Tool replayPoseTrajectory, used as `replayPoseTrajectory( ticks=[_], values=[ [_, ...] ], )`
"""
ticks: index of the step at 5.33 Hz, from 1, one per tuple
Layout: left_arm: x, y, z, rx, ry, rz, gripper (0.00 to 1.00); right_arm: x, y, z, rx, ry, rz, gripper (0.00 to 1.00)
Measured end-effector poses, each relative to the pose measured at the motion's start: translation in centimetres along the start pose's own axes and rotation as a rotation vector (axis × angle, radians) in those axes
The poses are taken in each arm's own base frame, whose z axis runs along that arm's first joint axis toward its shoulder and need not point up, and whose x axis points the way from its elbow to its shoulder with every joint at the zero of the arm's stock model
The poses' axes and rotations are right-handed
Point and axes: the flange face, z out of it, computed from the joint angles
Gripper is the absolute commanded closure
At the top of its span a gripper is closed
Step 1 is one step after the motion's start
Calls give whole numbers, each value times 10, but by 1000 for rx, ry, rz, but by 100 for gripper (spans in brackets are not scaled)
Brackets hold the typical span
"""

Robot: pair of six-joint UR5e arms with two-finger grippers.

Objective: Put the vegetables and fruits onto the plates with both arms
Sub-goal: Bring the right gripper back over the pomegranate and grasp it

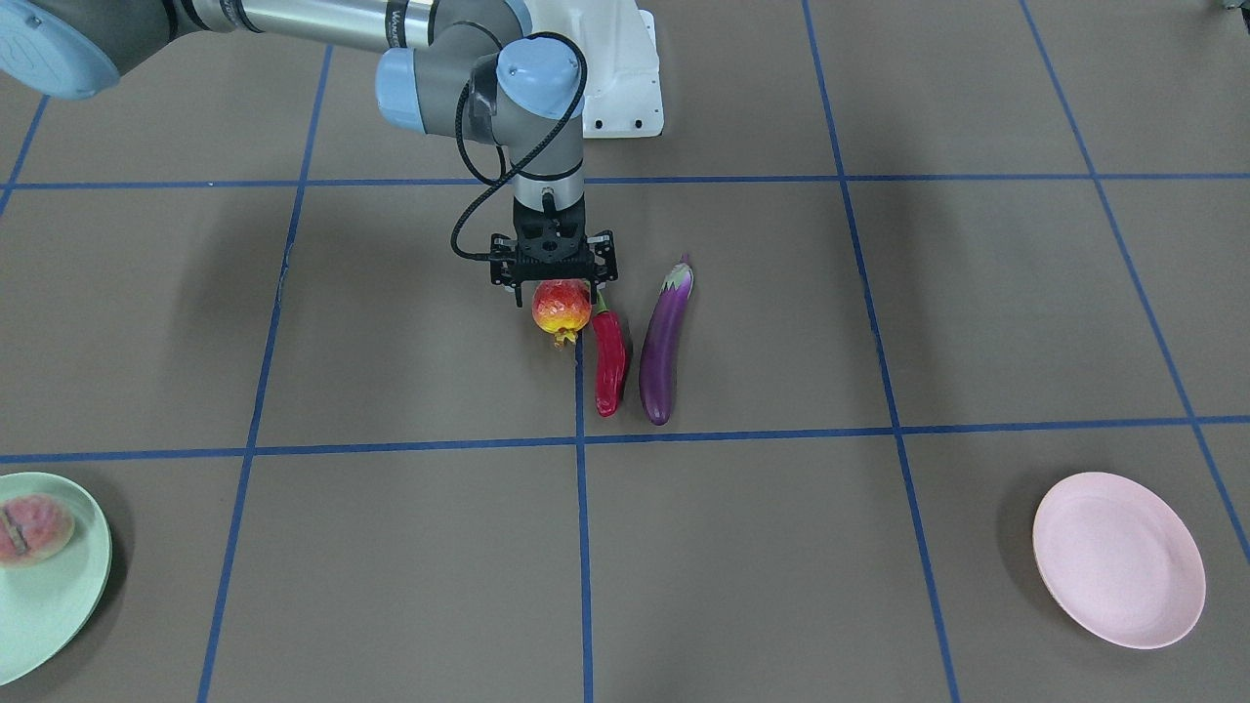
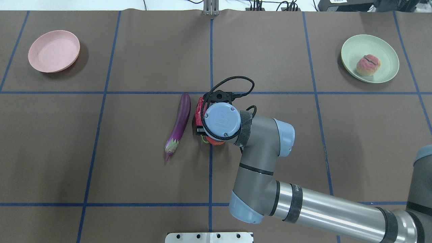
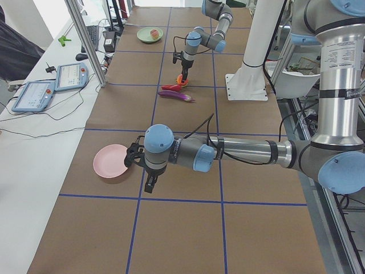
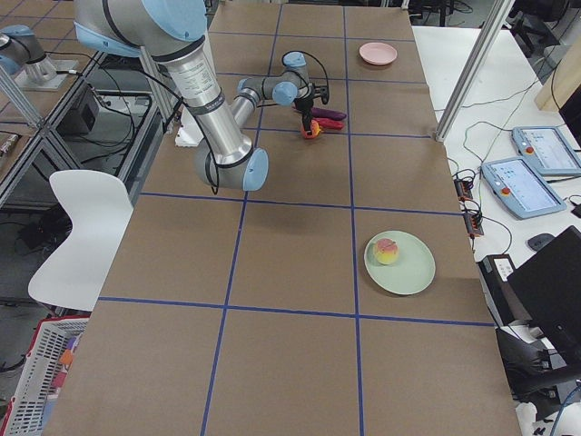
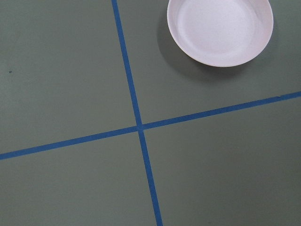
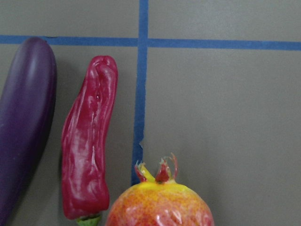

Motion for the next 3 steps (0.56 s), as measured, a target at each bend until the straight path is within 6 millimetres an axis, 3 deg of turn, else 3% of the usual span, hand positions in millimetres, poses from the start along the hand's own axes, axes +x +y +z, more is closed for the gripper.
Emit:
replayPoseTrajectory(
  ticks=[1, 3],
  values=[
    [0, 0, 0, 0, 0, 0, 0, -2, 2, 5, 7, -3, -4, 99],
    [0, 0, 0, 0, 0, 0, 0, -4, -10, -2, 10, -27, -7, 100]
  ],
)
